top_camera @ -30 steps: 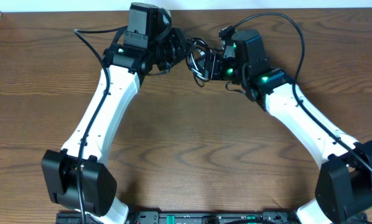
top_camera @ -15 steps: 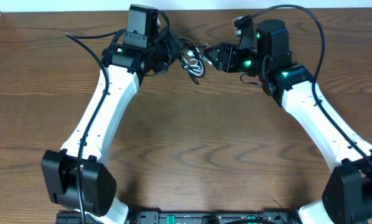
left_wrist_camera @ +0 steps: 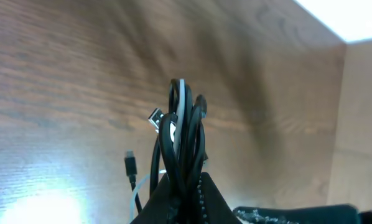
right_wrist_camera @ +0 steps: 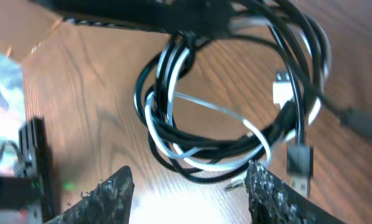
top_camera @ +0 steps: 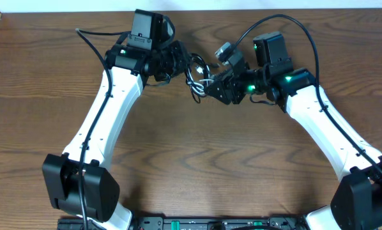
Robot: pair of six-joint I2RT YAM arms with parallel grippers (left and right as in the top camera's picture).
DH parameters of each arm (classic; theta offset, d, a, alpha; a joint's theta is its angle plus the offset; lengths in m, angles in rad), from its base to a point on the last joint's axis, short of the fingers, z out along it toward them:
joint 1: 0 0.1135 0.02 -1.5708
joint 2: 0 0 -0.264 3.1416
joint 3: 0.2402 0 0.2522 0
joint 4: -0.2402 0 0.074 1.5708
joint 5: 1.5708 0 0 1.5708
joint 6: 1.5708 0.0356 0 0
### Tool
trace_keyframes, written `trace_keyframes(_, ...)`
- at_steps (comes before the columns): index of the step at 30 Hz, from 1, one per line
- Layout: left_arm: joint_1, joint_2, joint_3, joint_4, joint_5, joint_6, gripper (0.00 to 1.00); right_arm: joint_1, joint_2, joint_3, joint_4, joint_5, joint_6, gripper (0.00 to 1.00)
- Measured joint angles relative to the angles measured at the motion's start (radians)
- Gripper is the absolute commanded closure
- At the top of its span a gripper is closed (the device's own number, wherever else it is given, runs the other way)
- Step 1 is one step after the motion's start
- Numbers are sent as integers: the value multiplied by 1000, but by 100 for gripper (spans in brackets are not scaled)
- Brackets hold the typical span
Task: Untangle cables
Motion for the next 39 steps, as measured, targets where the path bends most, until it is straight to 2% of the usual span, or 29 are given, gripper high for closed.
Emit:
trace_keyframes(3,0,0,0,-35,23,40,92,12,0,0,-13,-14,-67,51)
trace_keyframes(9,0,0,0,-117,51,100,92,66,0,0,-64,-10,-168,66)
trace_keyframes(14,0,0,0,-149,88,147,93,93,8,0,-69,14,-193,68)
trace_keyframes(16,0,0,0,-154,97,163,93,96,16,0,-61,19,-200,76)
trace_keyframes(23,0,0,0,-154,99,171,93,96,19,0,-48,18,-198,87)
trace_keyframes(27,-1,0,0,-154,102,171,93,103,19,0,-48,21,-197,99)
trace_keyframes(34,-1,0,-25,-156,89,178,92,109,19,0,-40,54,-164,99)
trace_keyframes(39,-2,0,-33,-159,59,177,93,19,18,0,-25,5,-111,99)
